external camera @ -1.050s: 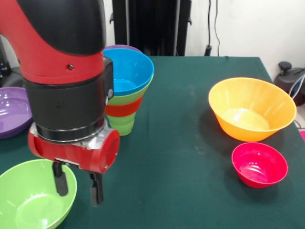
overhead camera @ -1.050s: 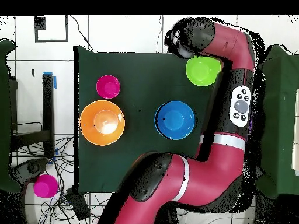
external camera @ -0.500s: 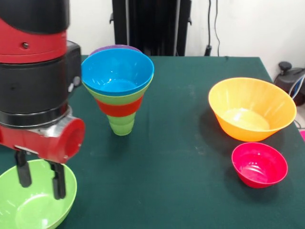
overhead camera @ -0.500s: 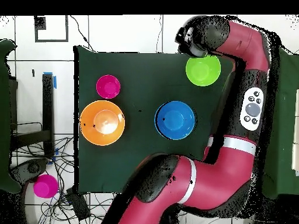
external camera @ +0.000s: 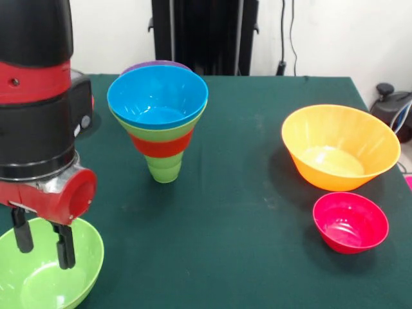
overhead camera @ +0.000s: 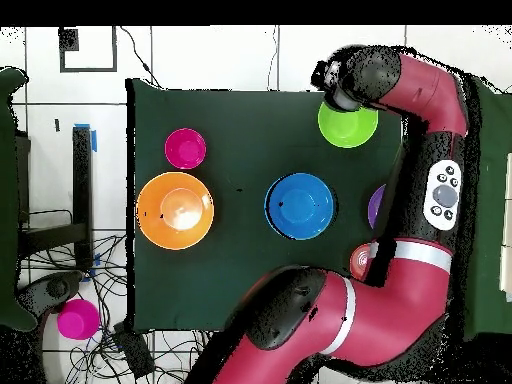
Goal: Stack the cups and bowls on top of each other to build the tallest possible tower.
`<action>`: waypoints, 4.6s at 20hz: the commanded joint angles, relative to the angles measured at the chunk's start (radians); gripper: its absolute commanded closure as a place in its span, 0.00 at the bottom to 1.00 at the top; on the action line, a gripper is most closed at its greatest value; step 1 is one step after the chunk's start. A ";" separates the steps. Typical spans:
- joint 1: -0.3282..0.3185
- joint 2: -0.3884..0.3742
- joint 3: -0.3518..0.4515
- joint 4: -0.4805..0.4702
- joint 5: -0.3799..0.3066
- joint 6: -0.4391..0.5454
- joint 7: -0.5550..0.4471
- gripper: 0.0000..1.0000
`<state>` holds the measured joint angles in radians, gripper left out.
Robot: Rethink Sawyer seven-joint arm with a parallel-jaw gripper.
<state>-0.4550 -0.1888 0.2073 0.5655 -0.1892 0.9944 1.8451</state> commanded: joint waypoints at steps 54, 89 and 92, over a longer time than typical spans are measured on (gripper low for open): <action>-0.042 -0.129 0.079 0.613 -0.052 -0.294 -0.127 0.00; -0.054 -0.183 0.114 0.611 -0.034 -0.230 -0.160 1.00; -0.049 -0.216 0.117 0.622 -0.020 -0.187 -0.158 1.00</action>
<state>-0.5264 -0.3346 0.2391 1.0936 -0.1896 0.6574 1.8451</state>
